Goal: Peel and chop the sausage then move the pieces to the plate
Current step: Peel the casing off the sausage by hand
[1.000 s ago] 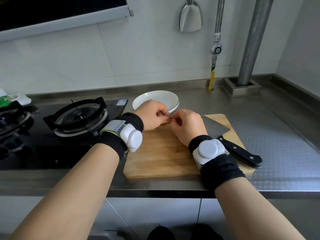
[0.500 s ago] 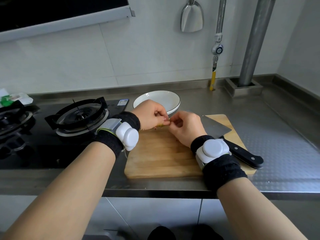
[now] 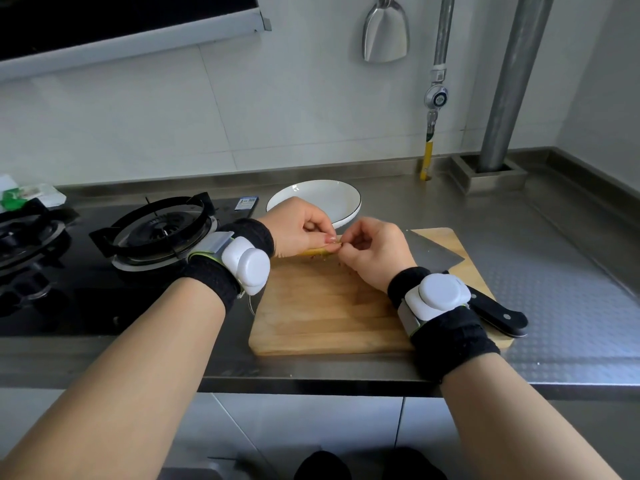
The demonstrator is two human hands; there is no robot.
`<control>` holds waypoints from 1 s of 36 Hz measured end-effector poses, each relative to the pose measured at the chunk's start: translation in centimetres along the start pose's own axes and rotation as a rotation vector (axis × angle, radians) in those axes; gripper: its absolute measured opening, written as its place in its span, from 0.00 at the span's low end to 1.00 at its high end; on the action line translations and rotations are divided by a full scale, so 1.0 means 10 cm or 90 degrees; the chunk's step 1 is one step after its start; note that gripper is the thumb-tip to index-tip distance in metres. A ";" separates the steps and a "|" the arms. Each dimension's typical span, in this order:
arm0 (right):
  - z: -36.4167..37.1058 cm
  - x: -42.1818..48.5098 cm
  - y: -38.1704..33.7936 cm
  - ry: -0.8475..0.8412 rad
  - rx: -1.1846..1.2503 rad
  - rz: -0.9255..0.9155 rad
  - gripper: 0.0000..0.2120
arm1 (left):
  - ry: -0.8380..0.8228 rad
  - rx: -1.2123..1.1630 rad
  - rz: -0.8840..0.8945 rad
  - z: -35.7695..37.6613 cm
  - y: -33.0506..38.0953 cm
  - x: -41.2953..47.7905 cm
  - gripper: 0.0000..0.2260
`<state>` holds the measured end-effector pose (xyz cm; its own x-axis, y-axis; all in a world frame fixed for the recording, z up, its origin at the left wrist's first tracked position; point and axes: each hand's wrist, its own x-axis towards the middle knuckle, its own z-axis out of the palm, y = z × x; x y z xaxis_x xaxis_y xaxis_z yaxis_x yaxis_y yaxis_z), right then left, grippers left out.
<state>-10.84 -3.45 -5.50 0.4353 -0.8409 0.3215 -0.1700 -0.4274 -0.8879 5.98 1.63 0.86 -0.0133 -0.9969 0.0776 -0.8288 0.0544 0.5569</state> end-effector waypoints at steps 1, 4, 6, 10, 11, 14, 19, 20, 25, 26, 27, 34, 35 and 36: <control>0.00 0.00 0.00 0.005 0.003 0.002 0.07 | -0.003 -0.002 0.002 0.00 0.00 0.00 0.03; -0.01 0.01 0.01 0.023 0.015 0.006 0.07 | -0.017 -0.016 0.003 0.00 0.03 0.01 0.00; -0.02 0.02 -0.01 0.028 0.037 0.014 0.08 | -0.027 -0.020 0.005 0.00 0.03 0.02 0.01; -0.03 0.01 -0.05 0.006 0.117 0.048 0.06 | -0.025 -0.012 0.003 0.01 -0.03 0.04 0.02; -0.03 0.01 -0.06 0.002 0.157 0.065 0.06 | -0.023 -0.017 0.003 0.02 -0.04 0.04 0.02; -0.05 0.03 -0.08 -0.017 0.303 0.125 0.09 | -0.019 -0.061 -0.004 0.04 -0.03 0.05 0.04; -0.13 0.04 -0.17 -0.062 0.510 0.210 0.13 | -0.015 -0.151 -0.003 0.06 0.04 0.07 0.09; -0.15 0.04 -0.18 -0.074 0.529 0.225 0.13 | -0.014 -0.170 0.001 0.06 0.05 0.07 0.10; -0.18 0.03 -0.19 -0.158 0.554 0.255 0.15 | -0.024 -0.294 0.018 0.09 0.10 0.04 0.12; -0.18 0.03 -0.19 -0.177 0.554 0.252 0.14 | -0.023 -0.310 0.021 0.09 0.13 0.02 0.10; -0.18 0.03 -0.19 -0.192 0.553 0.249 0.13 | -0.018 -0.324 0.022 0.10 0.14 0.01 0.09; -0.18 0.03 -0.17 -0.239 0.526 0.234 0.12 | 0.019 -0.437 -0.001 0.13 0.14 0.01 0.03; -0.18 0.03 -0.17 -0.241 0.524 0.232 0.12 | 0.019 -0.450 -0.004 0.13 0.14 0.01 0.03; -0.18 0.03 -0.17 -0.242 0.521 0.230 0.12 | 0.015 -0.464 -0.004 0.13 0.15 0.01 0.04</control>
<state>-12.06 -3.56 -3.30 0.7586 -0.6514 -0.0158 0.2557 0.3198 -0.9123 4.02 1.56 0.58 0.0091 -0.9963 0.0852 -0.2464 0.0804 0.9658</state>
